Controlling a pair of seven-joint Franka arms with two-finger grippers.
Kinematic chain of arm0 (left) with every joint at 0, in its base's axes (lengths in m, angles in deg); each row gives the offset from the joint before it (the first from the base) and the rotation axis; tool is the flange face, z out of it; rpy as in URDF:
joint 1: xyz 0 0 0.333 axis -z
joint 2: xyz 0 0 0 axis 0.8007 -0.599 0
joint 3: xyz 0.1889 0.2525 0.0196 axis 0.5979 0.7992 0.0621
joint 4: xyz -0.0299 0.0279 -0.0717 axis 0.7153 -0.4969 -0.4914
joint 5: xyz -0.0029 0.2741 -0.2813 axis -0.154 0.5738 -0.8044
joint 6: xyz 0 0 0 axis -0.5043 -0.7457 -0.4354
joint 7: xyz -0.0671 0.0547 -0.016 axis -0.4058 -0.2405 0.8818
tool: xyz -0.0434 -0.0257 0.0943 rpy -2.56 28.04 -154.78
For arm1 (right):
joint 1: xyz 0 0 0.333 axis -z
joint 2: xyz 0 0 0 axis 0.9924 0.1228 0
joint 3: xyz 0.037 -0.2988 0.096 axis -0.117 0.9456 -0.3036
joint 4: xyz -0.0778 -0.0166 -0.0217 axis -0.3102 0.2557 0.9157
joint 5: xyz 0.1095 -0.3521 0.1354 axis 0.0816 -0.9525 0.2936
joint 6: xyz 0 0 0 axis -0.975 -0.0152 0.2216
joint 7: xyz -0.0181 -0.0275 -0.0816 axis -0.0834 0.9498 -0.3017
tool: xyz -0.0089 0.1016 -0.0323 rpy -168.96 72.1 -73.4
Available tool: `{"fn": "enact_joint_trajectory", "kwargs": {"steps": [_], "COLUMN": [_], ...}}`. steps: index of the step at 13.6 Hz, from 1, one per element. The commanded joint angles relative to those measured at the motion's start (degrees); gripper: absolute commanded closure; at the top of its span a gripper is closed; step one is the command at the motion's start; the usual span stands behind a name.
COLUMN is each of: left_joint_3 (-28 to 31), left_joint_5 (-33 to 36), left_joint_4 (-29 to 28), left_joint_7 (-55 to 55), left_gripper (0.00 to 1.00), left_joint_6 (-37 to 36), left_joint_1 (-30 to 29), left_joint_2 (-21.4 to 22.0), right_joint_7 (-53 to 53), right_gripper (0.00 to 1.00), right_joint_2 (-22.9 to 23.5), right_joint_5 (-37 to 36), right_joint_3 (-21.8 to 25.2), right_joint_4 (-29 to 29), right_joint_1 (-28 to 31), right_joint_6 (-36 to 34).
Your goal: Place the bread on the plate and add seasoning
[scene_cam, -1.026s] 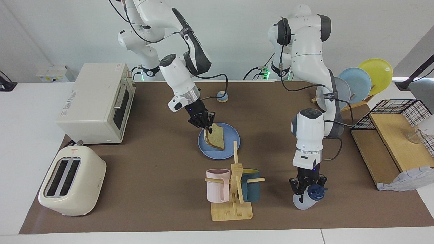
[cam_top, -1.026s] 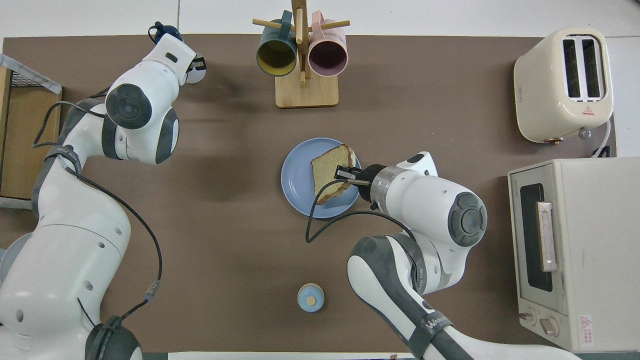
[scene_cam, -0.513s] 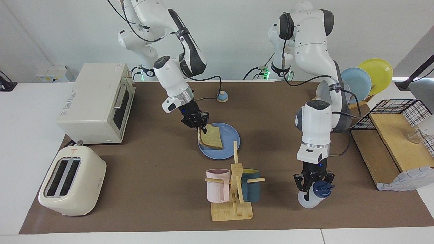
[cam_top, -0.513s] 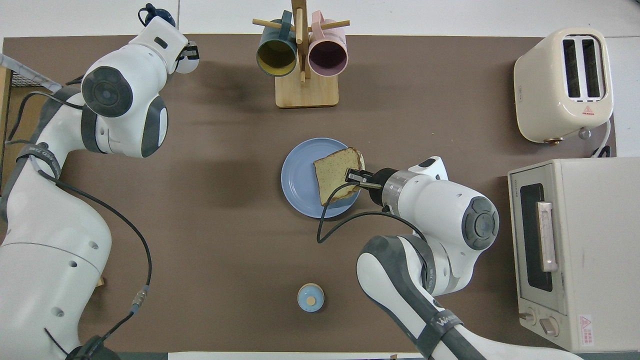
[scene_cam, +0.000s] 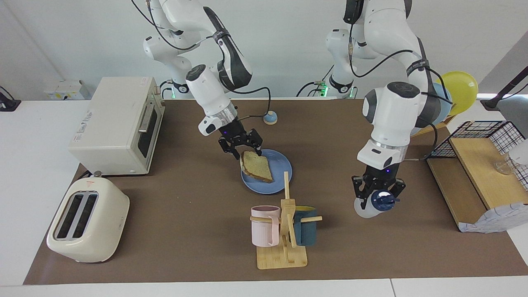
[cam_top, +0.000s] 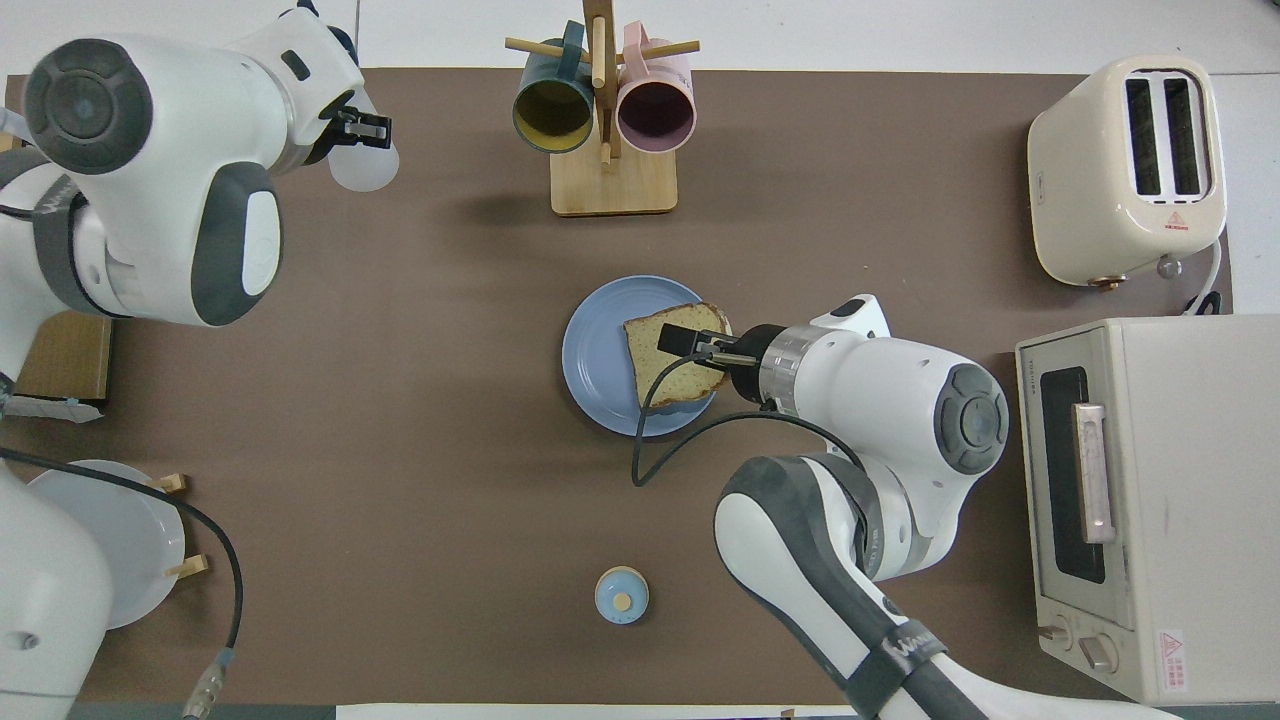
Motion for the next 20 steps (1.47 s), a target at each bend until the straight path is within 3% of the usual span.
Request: {"fn": "enact_joint_trajectory", "kwargs": {"steps": [1,4,6,9,13,16,19,20], "left_joint_3": [0.09,0.27,0.00,-0.61,-1.23,-4.82,-5.97,-7.02], "left_joint_5": [-3.83,-3.84,-3.84,-3.49,-1.29,-1.20,-1.20,-1.20], "left_joint_4": [-2.72,-7.46,-14.30,-22.41,-26.80,-31.12,-33.57,-34.11], "left_joint_7": [13.94,31.58,43.47,49.75,51.52,50.99,50.56,50.29], "left_gripper": [1.00,1.00,1.00,1.00,1.00,1.00,1.00,1.00], "left_joint_6": [-9.71,-20.52,-23.89,-27.31,-31.19,-30.22,-30.14,-30.05], "left_joint_1": [-0.73,-0.47,0.15,2.16,9.36,10.61,10.78,10.61], "left_joint_2": [7.53,16.58,23.17,31.27,34.88,37.61,39.28,39.55], "right_joint_7": [-1.84,-1.32,-1.23,-1.15,5.60,19.81,20.74,20.74], "right_gripper": [0.00,0.00,0.00,0.00,0.00,0.00,0.00,0.05], "right_joint_2": [1.80,3.49,1.74,-1.60,-3.45,-3.28,-3.02,-2.84], "right_joint_5": [-1.55,-1.74,-1.04,-0.77,-0.42,2.73,2.48,2.57], "right_joint_3": [-0.03,-0.03,-0.21,-0.12,0.23,-0.64,-0.74,-0.74], "right_joint_4": [10.86,21.07,21.80,23.29,24.00,25.23,26.28,26.89], "right_joint_1": [4.49,6.79,7.67,7.50,8.11,7.06,4.35,3.46], "right_joint_6": [-15.67,-30.37,-33.48,-34.98,-45.96,-46.59,-45.02,-44.05]}}
